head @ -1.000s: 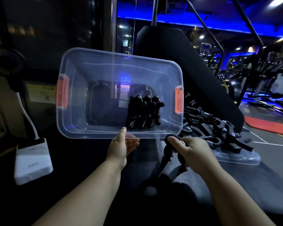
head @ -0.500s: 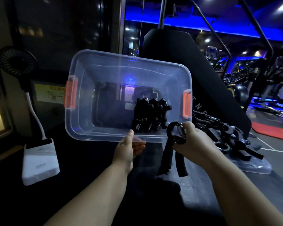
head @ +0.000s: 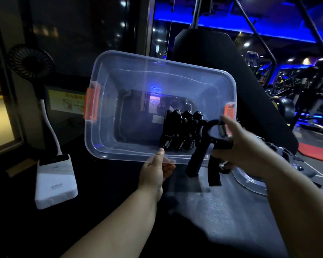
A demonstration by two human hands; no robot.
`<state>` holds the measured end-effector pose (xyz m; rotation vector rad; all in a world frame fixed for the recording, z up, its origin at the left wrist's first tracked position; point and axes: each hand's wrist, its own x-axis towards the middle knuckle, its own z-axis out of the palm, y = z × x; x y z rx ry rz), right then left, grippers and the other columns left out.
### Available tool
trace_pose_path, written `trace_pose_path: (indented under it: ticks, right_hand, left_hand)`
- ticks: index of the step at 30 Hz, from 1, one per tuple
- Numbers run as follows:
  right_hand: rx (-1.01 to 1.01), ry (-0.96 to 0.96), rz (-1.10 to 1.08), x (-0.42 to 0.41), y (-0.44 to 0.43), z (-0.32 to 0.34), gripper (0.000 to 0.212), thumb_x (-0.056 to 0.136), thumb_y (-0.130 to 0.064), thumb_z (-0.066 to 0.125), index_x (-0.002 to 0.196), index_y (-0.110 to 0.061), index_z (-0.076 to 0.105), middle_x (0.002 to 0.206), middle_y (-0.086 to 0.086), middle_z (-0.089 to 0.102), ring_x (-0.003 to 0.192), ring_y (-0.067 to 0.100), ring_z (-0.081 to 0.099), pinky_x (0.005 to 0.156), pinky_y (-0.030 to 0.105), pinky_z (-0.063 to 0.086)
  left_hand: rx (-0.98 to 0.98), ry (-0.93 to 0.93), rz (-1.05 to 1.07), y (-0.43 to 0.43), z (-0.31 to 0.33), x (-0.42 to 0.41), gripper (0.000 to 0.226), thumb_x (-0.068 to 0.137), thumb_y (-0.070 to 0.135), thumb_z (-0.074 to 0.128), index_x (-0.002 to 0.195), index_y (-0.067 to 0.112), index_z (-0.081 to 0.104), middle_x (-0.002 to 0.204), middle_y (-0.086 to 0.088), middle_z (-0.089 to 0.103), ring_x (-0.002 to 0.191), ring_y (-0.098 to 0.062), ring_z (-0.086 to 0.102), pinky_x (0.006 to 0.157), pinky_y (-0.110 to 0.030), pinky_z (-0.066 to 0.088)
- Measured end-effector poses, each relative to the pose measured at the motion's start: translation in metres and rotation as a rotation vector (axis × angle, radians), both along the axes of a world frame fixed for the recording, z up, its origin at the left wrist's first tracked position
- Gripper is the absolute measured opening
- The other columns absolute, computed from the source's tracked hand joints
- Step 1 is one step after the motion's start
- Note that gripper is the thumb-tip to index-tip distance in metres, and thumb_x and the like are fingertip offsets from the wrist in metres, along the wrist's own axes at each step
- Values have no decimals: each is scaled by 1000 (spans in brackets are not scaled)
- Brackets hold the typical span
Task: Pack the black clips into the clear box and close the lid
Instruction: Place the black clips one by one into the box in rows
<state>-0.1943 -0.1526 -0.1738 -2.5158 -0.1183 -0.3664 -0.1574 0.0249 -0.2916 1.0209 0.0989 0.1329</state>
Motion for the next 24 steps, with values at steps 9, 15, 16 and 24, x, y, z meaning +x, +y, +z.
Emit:
trace_pose_path:
  ticks: [9,15,16,24]
  right_hand:
    - [-75,-173,-25,63,53,13,90,81,-25,72,148,-41,16,127,5,57,78,22,57,65,26,42]
    - [-221,-110,16,110,94,-6,88,84,-25,66,151,-38,11,132,7,57,109,31,58,74,27,41]
    - [-241,-100,22,117,99,-9,87,84,-24,65,151,-38,10,131,8,58,108,30,59,74,27,40]
    - [-321,-3,-38,160,116,-24,89,88,-27,65,152,-34,3,127,11,59,108,31,59,82,35,48]
  left_hand:
    - [-82,-18,-35,0,-5,7,58,97,49,35,69,5,58,60,-6,68,51,-11,60,55,-21,46]
    - [-116,-2,-19,-1,-7,12,65,96,56,28,63,6,57,62,-10,68,48,-15,59,52,-22,45]
    - [-125,2,-32,-1,-8,13,65,95,55,29,63,6,57,62,-10,68,48,-15,59,51,-21,45]
    - [-104,4,-44,-1,-14,17,68,91,59,34,88,0,68,71,-12,70,57,-16,65,56,-24,51]
